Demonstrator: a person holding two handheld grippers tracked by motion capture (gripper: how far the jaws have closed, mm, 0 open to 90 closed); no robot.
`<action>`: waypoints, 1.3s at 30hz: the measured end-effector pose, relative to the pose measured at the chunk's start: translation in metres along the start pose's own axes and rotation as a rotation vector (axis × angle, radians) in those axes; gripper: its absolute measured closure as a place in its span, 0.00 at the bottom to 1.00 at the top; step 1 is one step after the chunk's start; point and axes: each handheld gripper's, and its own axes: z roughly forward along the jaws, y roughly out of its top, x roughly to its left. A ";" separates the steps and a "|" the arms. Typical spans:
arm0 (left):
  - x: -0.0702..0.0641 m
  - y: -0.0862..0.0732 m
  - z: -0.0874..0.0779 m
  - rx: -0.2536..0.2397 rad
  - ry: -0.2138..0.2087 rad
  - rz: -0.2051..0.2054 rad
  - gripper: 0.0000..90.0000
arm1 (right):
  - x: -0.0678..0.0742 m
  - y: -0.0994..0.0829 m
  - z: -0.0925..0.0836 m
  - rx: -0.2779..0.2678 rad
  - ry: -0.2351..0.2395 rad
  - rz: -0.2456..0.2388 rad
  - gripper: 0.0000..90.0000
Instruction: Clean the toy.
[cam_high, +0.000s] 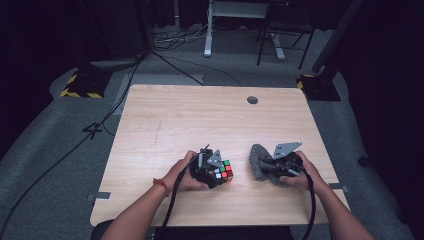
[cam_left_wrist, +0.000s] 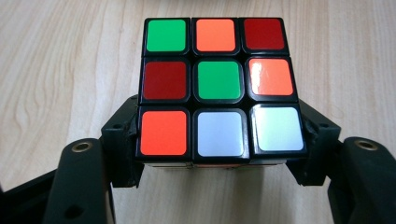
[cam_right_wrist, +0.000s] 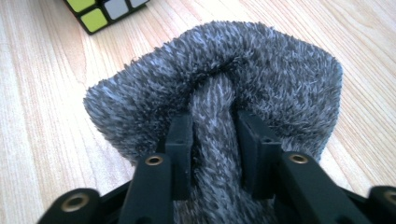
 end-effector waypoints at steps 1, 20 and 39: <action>0.001 -0.001 -0.001 0.000 -0.008 -0.008 0.37 | 0.000 0.000 0.000 0.005 0.003 -0.001 0.72; -0.008 -0.011 -0.009 0.017 -0.035 -0.051 0.28 | 0.013 0.017 -0.032 -0.154 -0.042 0.015 0.34; -0.035 -0.026 -0.023 0.027 -0.083 -0.011 0.30 | 0.067 0.043 0.003 -0.192 0.046 -0.111 0.37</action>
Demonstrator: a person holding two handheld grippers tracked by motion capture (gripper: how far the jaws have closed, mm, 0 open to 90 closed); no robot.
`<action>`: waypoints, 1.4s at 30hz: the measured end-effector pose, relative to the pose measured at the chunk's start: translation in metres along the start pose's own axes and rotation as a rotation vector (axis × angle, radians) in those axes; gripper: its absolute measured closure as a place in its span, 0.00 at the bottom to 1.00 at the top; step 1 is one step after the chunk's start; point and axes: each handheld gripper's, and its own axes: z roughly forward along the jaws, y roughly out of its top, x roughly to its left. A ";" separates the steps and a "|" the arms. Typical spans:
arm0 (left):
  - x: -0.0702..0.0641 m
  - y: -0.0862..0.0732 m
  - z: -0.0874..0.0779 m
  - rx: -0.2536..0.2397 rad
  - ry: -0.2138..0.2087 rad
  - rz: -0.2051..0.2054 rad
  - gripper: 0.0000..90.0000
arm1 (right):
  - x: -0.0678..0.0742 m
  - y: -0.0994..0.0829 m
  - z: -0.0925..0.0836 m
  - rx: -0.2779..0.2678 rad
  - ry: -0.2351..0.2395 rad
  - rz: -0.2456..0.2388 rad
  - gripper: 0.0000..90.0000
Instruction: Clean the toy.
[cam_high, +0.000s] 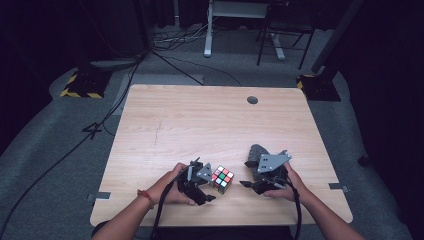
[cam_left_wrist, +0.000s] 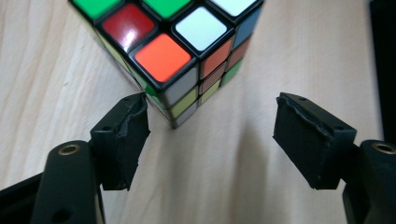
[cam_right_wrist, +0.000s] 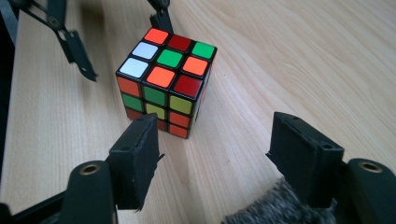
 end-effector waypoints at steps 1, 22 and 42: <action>-0.002 0.001 0.000 -0.006 -0.012 0.005 0.31 | 0.001 0.000 0.002 0.004 0.006 0.000 0.37; 0.025 0.030 0.012 -0.073 0.029 0.138 0.17 | 0.000 -0.008 0.024 0.043 0.011 0.009 0.38; 0.028 0.034 0.025 -0.063 -0.042 0.119 0.23 | 0.001 -0.004 0.024 0.018 -0.005 0.012 0.37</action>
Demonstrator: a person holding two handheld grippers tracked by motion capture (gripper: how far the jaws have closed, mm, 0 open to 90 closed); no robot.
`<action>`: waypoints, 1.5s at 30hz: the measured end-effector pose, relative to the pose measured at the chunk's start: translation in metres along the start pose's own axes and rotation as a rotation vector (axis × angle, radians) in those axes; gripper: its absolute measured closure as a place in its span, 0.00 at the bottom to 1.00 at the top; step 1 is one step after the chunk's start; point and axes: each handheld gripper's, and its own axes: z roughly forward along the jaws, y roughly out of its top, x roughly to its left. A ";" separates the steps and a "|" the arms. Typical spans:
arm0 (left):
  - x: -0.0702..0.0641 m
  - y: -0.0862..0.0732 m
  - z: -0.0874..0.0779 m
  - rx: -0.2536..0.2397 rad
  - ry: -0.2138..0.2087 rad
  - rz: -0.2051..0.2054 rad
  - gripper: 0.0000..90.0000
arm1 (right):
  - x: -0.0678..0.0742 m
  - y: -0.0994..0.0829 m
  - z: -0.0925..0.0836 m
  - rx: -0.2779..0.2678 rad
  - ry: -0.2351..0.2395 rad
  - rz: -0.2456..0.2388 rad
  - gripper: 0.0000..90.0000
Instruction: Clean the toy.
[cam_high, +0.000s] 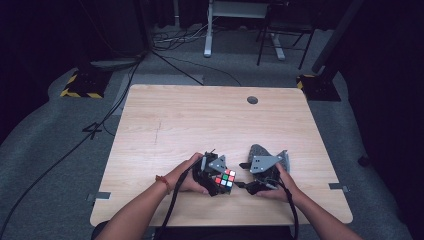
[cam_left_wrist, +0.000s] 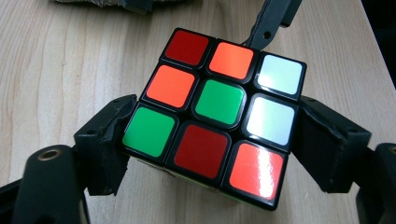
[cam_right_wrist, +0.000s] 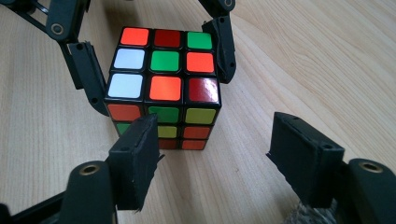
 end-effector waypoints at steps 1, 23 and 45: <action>0.000 0.000 0.000 0.002 0.001 -0.005 0.24 | 0.000 0.000 0.000 0.000 -0.001 0.001 0.37; -0.004 -0.001 0.000 -0.031 0.015 -0.030 0.34 | -0.002 0.004 -0.011 -0.103 -0.017 0.041 0.42; -0.005 0.002 0.007 0.006 0.009 0.005 0.35 | -0.013 -0.011 -0.005 0.018 -0.005 -0.006 0.43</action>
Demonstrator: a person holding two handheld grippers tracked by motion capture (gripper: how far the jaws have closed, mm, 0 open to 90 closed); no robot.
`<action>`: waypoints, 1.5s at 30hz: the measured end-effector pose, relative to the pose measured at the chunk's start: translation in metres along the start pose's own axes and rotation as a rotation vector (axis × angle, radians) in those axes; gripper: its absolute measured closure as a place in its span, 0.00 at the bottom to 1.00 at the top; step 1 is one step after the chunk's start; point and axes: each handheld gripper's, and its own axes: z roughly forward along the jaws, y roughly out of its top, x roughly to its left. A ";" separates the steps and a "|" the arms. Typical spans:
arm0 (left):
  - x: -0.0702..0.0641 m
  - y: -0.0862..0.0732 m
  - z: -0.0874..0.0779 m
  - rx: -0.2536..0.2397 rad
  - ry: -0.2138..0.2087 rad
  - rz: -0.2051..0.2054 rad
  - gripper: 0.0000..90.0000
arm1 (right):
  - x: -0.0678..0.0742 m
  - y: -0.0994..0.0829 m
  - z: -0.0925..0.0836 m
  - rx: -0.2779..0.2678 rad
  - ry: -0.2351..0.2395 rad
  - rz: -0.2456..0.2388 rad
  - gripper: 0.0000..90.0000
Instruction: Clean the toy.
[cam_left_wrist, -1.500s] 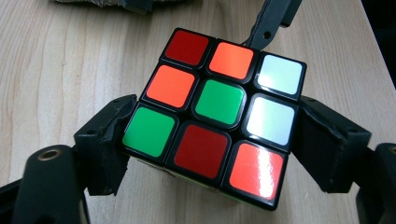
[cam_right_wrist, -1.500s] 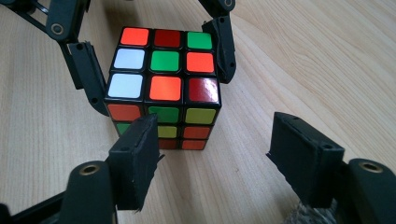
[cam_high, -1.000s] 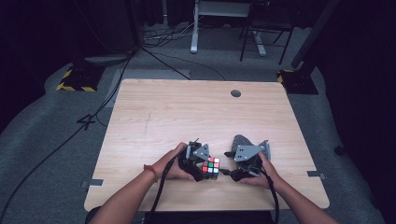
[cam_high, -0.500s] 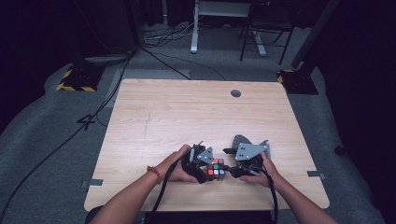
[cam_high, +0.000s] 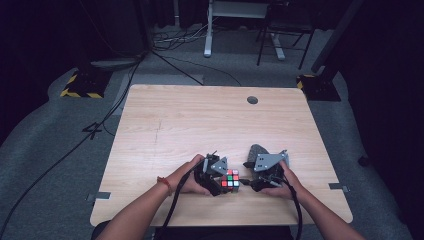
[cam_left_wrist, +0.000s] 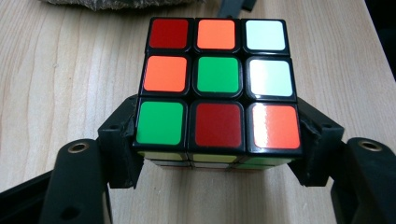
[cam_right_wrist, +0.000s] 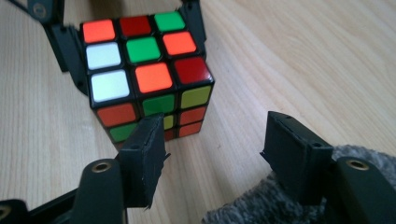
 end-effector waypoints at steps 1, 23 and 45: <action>0.000 0.000 0.000 0.001 0.000 -0.001 0.35 | 0.000 0.001 -0.001 -0.002 -0.010 -0.002 0.43; -0.001 0.000 0.007 -0.006 -0.016 0.008 0.37 | 0.006 0.018 -0.007 -0.091 -0.042 -0.027 0.49; 0.001 -0.004 0.010 -0.080 -0.006 -0.014 0.37 | 0.004 0.001 -0.001 0.007 0.032 -0.030 0.48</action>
